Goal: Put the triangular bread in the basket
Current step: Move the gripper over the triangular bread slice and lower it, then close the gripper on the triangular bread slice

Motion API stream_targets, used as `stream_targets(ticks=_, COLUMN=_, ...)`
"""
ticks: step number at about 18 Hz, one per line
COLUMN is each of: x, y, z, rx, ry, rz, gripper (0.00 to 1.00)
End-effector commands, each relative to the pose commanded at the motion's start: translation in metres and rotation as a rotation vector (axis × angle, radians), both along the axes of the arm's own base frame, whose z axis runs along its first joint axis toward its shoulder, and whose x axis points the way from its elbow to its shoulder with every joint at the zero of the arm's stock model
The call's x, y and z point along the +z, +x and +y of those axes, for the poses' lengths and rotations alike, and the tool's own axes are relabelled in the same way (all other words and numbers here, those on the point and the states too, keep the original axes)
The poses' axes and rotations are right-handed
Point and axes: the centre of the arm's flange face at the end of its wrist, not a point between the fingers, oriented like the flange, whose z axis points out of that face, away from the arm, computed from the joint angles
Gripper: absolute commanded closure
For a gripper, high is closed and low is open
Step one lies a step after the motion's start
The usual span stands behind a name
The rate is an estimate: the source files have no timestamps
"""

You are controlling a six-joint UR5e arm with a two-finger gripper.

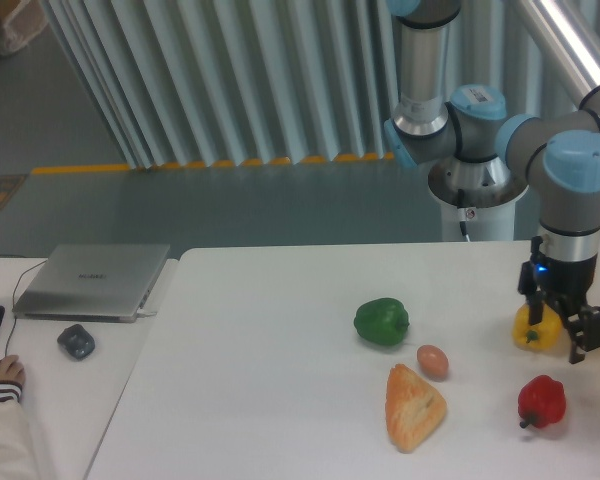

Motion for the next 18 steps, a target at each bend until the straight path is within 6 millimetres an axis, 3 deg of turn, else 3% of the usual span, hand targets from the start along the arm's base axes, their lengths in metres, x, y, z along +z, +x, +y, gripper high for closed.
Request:
stream_targets(ticks=1, x=-0.001, y=0.011, z=0.02, rx=0.087, ry=0.014, rz=-0.021, gripper=0.0)
stream_targets(ticks=3, x=-0.003, y=0.022, z=0.04, rx=0.177, ry=0.035, rz=-0.037, gripper=0.0)
stream_targets(ticks=5, x=-0.002, y=0.035, z=0.05, rx=0.216, ry=0.043, rz=-0.05, gripper=0.0)
stream_targets(ticks=9, x=-0.02, y=0.046, z=0.063, rx=0.391, ry=0.043, rz=-0.112, gripper=0.0)
stream_targets(ticks=12, x=-0.038, y=0.064, z=0.076, rx=0.385, ry=0.016, rz=-0.132, gripper=0.0)
stream_targets(ticks=15, x=-0.039, y=0.094, z=0.094, rx=0.337, ry=0.014, rz=-0.137, gripper=0.0)
stream_targets(ticks=18, x=-0.041, y=0.11, z=0.103, rx=0.313, ry=0.013, rz=-0.143, gripper=0.0)
